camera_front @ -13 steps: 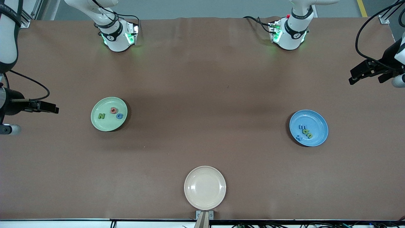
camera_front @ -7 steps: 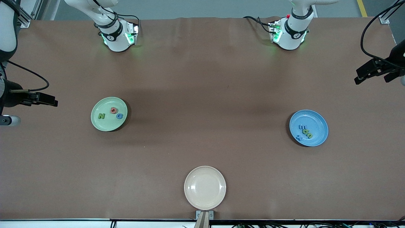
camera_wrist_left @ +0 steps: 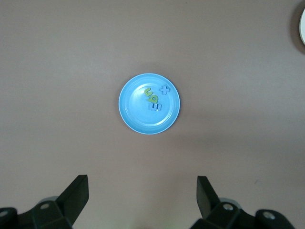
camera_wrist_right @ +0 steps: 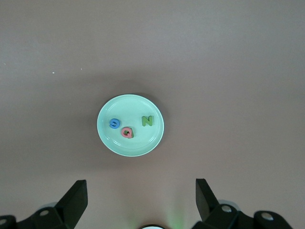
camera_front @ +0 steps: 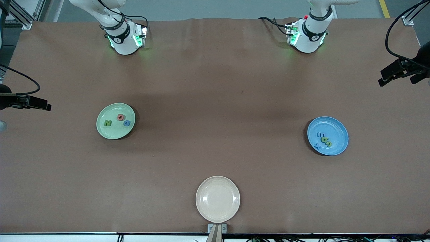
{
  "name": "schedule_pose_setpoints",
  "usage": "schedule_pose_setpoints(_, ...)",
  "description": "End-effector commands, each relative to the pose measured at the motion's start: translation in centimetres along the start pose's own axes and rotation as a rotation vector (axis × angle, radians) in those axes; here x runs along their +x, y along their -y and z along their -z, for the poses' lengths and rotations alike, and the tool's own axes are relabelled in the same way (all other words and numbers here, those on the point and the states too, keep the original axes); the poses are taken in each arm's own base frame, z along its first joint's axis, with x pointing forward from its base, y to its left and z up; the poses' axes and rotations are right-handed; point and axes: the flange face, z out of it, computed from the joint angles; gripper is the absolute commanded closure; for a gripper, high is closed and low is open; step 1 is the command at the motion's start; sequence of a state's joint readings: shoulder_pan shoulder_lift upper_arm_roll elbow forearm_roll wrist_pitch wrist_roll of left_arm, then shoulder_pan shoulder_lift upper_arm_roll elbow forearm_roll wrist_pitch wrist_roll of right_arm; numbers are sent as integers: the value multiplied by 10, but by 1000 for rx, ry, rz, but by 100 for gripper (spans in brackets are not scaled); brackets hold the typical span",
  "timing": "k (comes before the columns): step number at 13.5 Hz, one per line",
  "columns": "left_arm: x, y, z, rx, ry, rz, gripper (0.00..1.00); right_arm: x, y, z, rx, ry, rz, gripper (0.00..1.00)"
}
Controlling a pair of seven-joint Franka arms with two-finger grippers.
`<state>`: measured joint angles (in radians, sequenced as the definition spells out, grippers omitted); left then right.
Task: Sort upper and lower case letters into plates
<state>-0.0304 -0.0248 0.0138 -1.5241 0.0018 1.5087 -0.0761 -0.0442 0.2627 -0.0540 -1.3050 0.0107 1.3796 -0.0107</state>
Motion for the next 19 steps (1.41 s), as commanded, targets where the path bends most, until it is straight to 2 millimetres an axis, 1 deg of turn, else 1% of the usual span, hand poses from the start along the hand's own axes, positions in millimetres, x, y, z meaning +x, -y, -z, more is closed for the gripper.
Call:
schedule_pose_setpoints(1,-5,-3,5,9,4,-23,0,-19,8,17,-8,-11,25,0)
schedule_pose_setpoints(2,-8,-4,7,9,1,-27,0,-23,10,21,-8,-16,28,0)
schedule_pose_setpoints(3,-11,-5,2,10,10,-27,0,-29,10,26,-8,-22,28,0)
schedule_pose_setpoints(5,-15,-6,5,9,6,-25,0,-44,21,27,-10,-31,48,0)
schedule_pose_setpoints(6,-18,-12,6,9,6,-27,0,-49,25,27,-11,-39,55,0)
schedule_pose_setpoints(9,-17,-14,8,9,1,-45,0,-75,32,14,-7,-91,72,0)
schedule_pose_setpoints(11,-16,-13,11,8,-7,-47,0,-80,29,15,-6,-86,67,0)
schedule_pose_setpoints(14,-15,-14,15,6,-16,-48,0,-99,28,33,-3,-106,68,0)
schedule_pose_setpoints(16,-15,-23,12,5,-10,-62,0,-113,27,45,-1,-123,69,0)
schedule_pose_setpoints(18,-16,-34,11,8,-8,-82,0,-117,27,51,-1,-141,71,0)
schedule_pose_setpoints(19,-16,-35,11,9,-7,-85,0,-118,27,54,-1,-151,71,0)
